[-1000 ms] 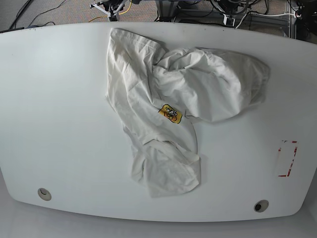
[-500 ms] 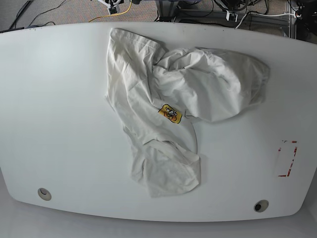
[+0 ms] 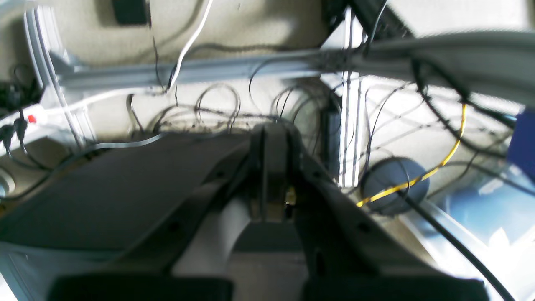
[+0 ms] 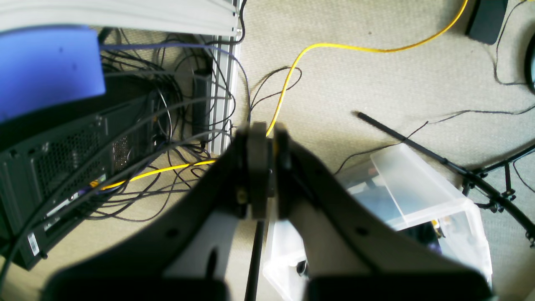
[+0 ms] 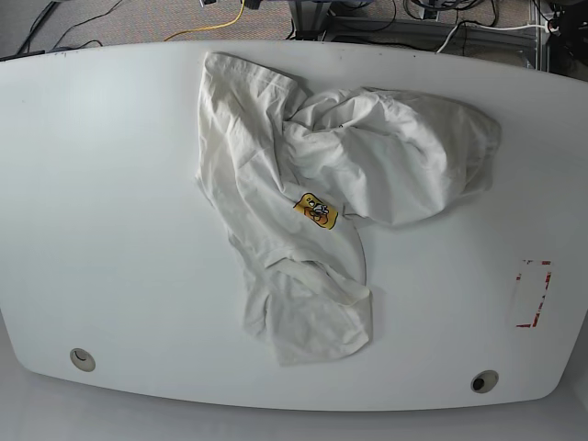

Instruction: Layout the t-shirt on the table in an organized manner, then fold the t-shirt properly

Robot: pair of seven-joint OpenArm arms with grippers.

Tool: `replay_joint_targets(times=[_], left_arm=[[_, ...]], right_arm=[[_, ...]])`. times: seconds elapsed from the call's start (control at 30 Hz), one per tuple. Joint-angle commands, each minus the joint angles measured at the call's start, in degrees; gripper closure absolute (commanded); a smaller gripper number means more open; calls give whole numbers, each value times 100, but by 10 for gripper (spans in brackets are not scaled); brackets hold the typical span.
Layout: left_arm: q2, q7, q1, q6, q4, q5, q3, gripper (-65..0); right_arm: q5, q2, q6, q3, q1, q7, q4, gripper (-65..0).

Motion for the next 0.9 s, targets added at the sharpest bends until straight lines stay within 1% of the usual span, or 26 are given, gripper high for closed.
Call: replay_joint_targets(times=[0.0, 0.13, 0.3, 0.4, 0.67, 0.73, 0.87], left_arm=[[-24, -91, 152, -9, 31, -30, -10, -7], [-24, -117, 301, -9, 40, -30, -10, -6], [-7, -504, 574, -9, 49, -30, -10, -6], [-7, -618, 715, -9, 49, -30, -10, -6], [-16, -627, 1005, -9, 57, -38, -10, -6], [-16, -644, 1075, -9, 154, -47, -10, -6], [-16, -864, 1497, -9, 822, -47, -10, -6]], right_arm=[[32, 57, 6, 15, -177, 80, 230, -25], [32, 31, 6, 15, -493, 80, 696, -25], [41, 22, 6, 24, -827, 45, 1267, -25], [41, 22, 6, 24, -1003, 45, 1469, -25], [41, 57, 15, 24, -1390, 45, 1715, -25], [41, 66, 24, 24, -1460, 45, 1724, -25], [41, 84, 32, 24, -1654, 63, 1733, -24]])
